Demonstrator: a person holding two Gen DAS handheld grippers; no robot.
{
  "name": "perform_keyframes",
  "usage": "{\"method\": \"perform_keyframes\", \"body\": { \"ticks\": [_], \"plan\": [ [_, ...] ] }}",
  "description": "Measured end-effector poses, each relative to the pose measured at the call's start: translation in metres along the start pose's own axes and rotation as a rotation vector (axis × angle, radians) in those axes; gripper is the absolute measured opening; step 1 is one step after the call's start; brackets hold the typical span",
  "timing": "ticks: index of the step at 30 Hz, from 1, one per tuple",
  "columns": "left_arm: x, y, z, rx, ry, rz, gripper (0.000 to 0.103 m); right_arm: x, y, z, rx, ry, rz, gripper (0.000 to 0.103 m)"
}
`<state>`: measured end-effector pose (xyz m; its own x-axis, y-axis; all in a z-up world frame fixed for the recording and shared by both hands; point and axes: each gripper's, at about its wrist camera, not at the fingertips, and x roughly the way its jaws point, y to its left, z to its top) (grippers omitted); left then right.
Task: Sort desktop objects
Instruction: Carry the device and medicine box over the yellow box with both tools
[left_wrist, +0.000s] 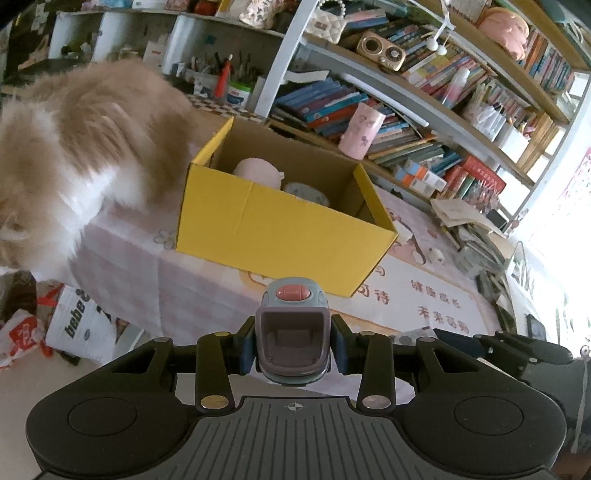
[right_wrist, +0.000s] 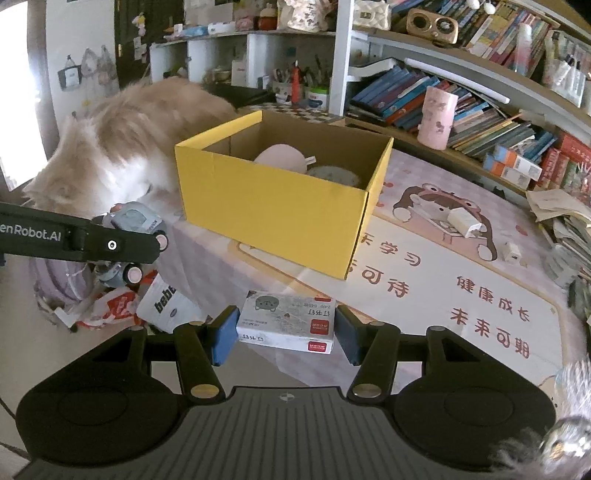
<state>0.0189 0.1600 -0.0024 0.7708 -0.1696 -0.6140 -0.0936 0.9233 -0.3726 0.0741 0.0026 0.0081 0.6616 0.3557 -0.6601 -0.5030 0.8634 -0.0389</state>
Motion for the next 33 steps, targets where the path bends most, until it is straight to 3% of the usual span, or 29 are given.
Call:
{"method": "perform_keyframes", "body": {
  "ticks": [14,26,33],
  "plan": [
    [0.021,-0.006,0.036,0.006,-0.051,0.042,0.039,0.022,-0.019,0.038,-0.022,-0.042,0.062,0.053],
    [0.061,-0.018,0.096,0.045,-0.160,0.066,0.039,0.047,-0.054,0.102,-0.070,-0.150,0.095,0.053],
    [0.099,-0.017,0.115,0.087,-0.114,0.117,0.039,0.083,-0.076,0.130,-0.118,-0.172,0.071,0.053]
  ]
}}
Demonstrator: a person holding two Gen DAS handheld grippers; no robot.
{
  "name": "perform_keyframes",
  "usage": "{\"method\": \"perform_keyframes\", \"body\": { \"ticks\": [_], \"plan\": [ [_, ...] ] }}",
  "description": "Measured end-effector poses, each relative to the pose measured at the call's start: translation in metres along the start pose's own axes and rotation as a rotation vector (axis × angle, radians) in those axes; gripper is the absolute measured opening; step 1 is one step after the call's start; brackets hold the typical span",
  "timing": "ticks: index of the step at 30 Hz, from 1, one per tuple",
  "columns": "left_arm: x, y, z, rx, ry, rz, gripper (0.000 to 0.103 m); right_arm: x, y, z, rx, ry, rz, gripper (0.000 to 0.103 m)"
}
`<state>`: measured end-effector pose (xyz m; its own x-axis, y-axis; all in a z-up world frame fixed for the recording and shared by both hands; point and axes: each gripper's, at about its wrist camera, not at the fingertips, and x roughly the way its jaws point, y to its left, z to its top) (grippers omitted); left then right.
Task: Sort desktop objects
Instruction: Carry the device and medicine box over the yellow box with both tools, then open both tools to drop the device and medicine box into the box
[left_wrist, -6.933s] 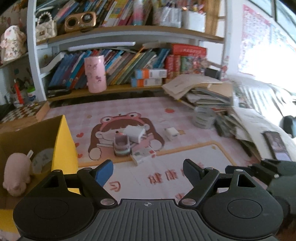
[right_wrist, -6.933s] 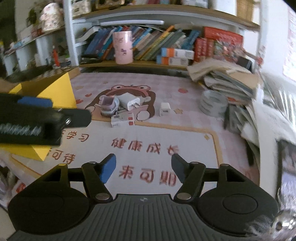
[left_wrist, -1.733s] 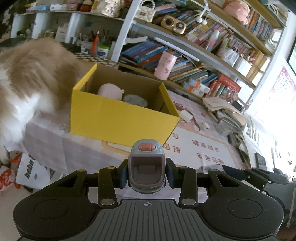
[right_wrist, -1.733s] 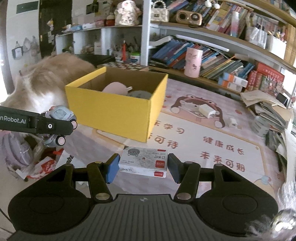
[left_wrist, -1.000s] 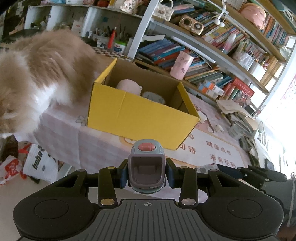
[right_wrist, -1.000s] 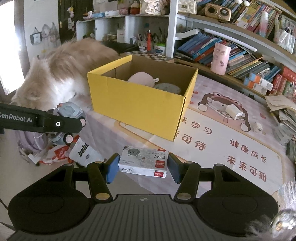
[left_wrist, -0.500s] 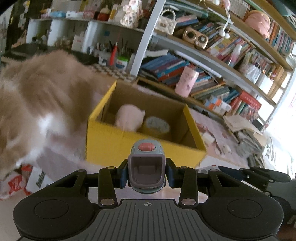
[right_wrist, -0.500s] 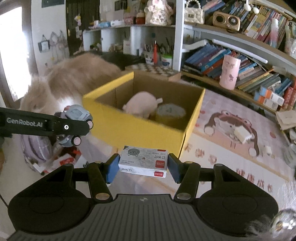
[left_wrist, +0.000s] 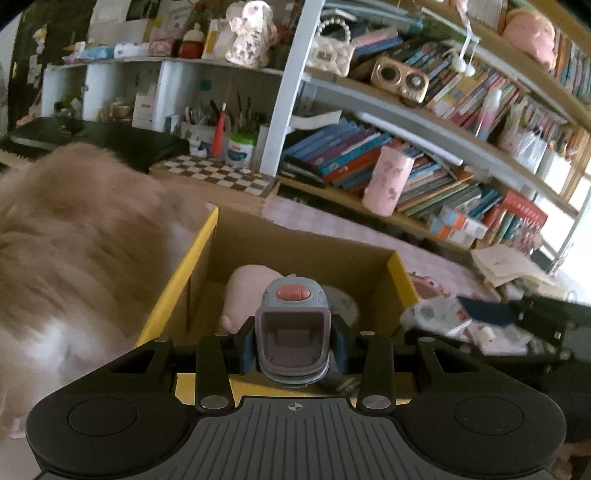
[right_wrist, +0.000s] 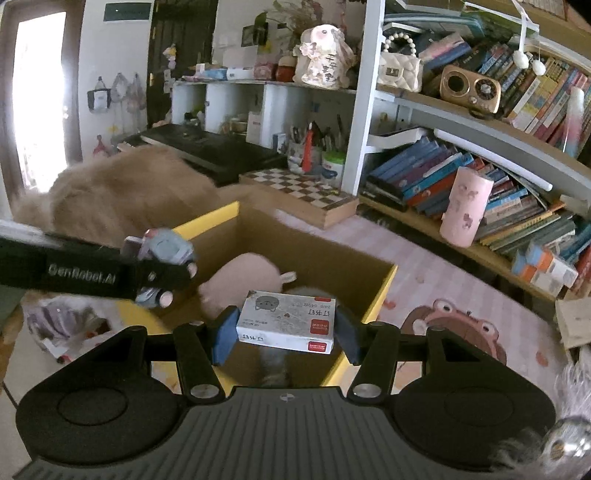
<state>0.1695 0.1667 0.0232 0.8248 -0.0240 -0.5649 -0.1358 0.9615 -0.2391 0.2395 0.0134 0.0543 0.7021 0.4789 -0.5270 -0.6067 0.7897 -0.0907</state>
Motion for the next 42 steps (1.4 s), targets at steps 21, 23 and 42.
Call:
{"method": "perform_keyframes", "body": {
  "ticks": [21,23,42],
  "plan": [
    [0.069,-0.003,-0.004,0.079,0.176,0.137,0.045,0.078,-0.010,-0.011,-0.217,0.118,0.090,0.053],
    [0.065,-0.003,-0.002,0.047,0.150,0.144,0.064,0.083,-0.012,-0.012,-0.211,0.131,0.096,0.053],
    [0.012,-0.011,0.010,0.028,-0.016,0.140,0.082,0.092,-0.004,0.000,-0.194,0.128,0.111,0.066]
  ]
}}
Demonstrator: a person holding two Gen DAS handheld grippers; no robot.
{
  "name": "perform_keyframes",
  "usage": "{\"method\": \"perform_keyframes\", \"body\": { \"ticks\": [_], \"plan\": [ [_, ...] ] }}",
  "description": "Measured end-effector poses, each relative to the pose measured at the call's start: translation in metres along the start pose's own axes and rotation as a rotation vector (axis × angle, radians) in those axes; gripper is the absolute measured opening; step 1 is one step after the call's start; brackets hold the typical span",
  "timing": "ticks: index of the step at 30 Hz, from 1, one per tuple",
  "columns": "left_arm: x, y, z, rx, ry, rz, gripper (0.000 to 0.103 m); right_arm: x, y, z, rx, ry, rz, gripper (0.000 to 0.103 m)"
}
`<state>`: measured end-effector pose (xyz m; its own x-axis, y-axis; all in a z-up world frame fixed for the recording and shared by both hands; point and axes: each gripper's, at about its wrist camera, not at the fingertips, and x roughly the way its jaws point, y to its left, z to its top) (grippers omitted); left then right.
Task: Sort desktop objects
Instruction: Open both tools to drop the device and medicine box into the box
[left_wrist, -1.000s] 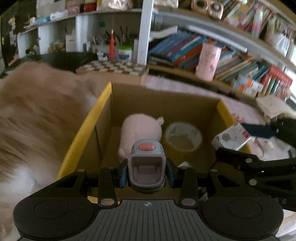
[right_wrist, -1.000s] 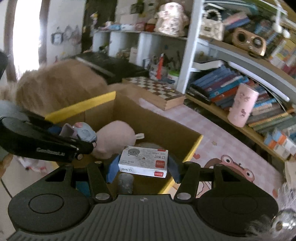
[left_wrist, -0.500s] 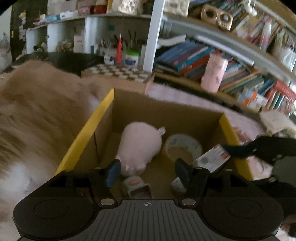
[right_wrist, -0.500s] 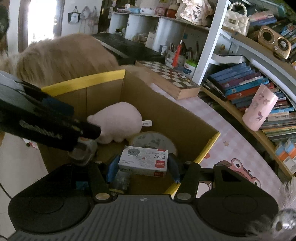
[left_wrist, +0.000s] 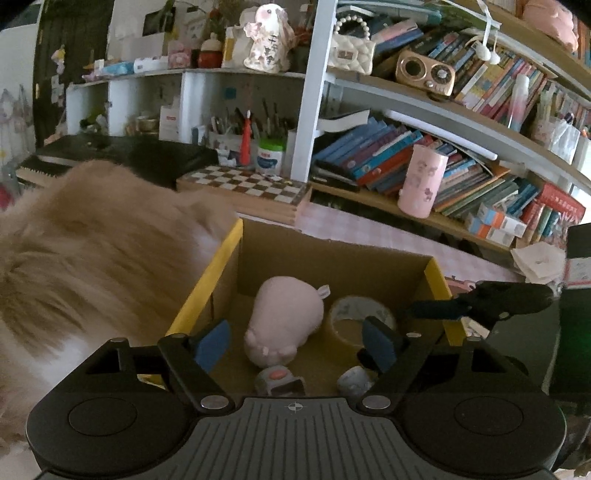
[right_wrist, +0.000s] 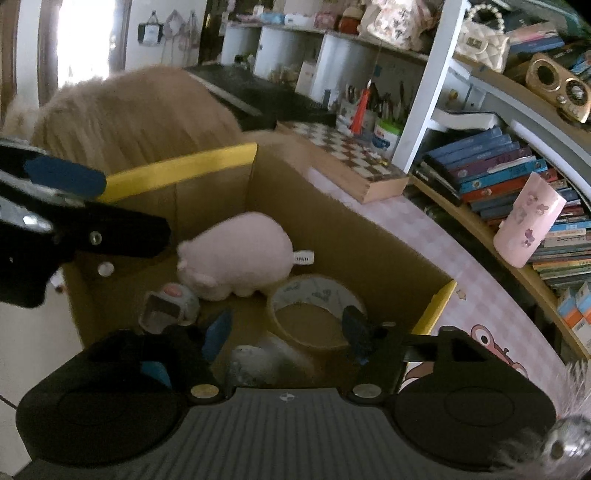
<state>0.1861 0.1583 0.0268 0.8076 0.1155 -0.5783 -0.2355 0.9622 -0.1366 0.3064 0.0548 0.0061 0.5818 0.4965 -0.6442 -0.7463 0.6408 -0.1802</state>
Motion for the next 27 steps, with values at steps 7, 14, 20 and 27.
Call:
{"method": "perform_keyframes", "body": {
  "ticks": [7,14,20,27],
  "plan": [
    [-0.014,-0.001,0.000,0.011,-0.022,-0.038,0.082,-0.032,0.005,-0.003,0.044,-0.061,-0.069,0.069],
    [-0.032,-0.005,-0.007,0.047,-0.042,-0.107,0.083,-0.073,0.009,-0.017,0.141,-0.118,-0.172,0.070],
    [-0.048,-0.001,-0.020,0.053,-0.041,-0.141,0.083,-0.107,0.016,-0.037,0.255,-0.129,-0.273,0.072],
    [-0.070,0.008,-0.042,0.069,-0.024,-0.169,0.083,-0.141,0.031,-0.066,0.385,-0.127,-0.359,0.073]
  ]
}}
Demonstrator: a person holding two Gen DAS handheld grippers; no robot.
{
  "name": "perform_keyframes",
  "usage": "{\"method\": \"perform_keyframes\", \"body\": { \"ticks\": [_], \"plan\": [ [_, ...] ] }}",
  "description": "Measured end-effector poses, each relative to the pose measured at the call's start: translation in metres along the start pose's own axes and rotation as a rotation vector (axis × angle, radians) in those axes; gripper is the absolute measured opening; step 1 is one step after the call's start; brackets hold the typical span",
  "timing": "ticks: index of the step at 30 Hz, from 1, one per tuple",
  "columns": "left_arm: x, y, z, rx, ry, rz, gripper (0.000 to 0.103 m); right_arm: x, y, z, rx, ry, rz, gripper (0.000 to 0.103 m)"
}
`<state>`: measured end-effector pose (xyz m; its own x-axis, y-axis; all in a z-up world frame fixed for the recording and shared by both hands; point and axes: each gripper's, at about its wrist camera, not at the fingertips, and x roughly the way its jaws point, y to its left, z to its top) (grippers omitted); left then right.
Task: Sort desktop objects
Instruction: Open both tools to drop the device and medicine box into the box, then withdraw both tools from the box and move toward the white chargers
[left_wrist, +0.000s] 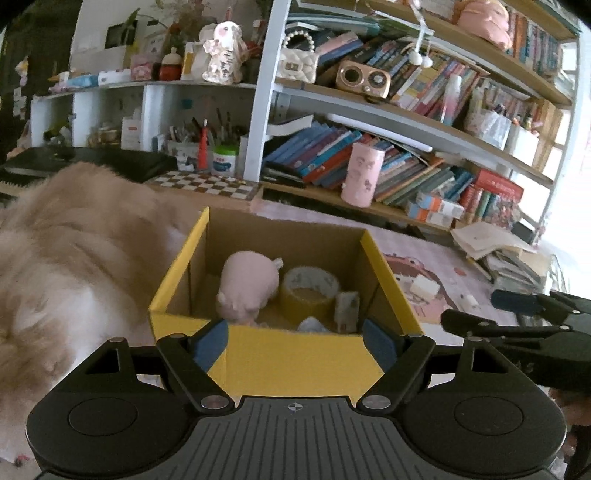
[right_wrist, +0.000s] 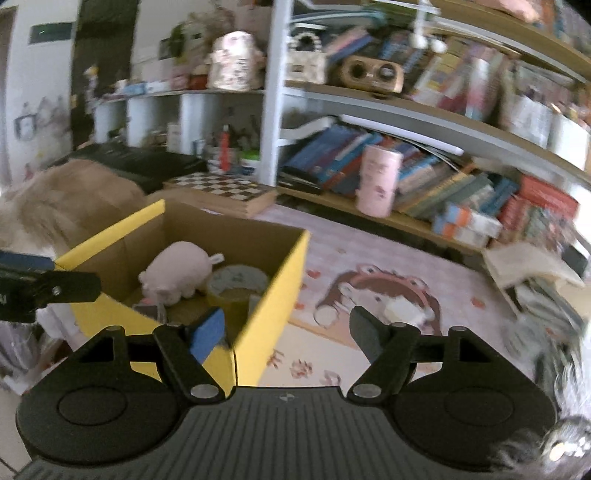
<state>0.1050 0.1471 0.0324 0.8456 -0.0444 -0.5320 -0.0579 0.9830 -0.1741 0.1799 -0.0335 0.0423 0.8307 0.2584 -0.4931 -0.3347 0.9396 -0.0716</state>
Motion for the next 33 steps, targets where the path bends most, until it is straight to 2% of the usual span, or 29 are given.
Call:
{"method": "perform_keyframes", "body": {
  "ticks": [8,14,22,33],
  "plan": [
    [-0.025,-0.004,-0.020,0.018,0.024,-0.049,0.083,-0.041,0.008,-0.036,0.087,0.027,-0.063,0.075],
    [-0.038,-0.015,-0.042,0.040,0.048,-0.094,0.083,-0.063,0.024,-0.063,0.091,0.085,-0.085,0.076],
    [-0.048,-0.027,-0.072,0.055,0.103,-0.141,0.088,-0.093,0.037,-0.089,0.085,0.115,-0.117,0.077],
    [-0.046,-0.045,-0.080,0.131,0.145,-0.218,0.088,-0.114,0.037,-0.108,0.127,0.149,-0.185,0.077]
  ]
}}
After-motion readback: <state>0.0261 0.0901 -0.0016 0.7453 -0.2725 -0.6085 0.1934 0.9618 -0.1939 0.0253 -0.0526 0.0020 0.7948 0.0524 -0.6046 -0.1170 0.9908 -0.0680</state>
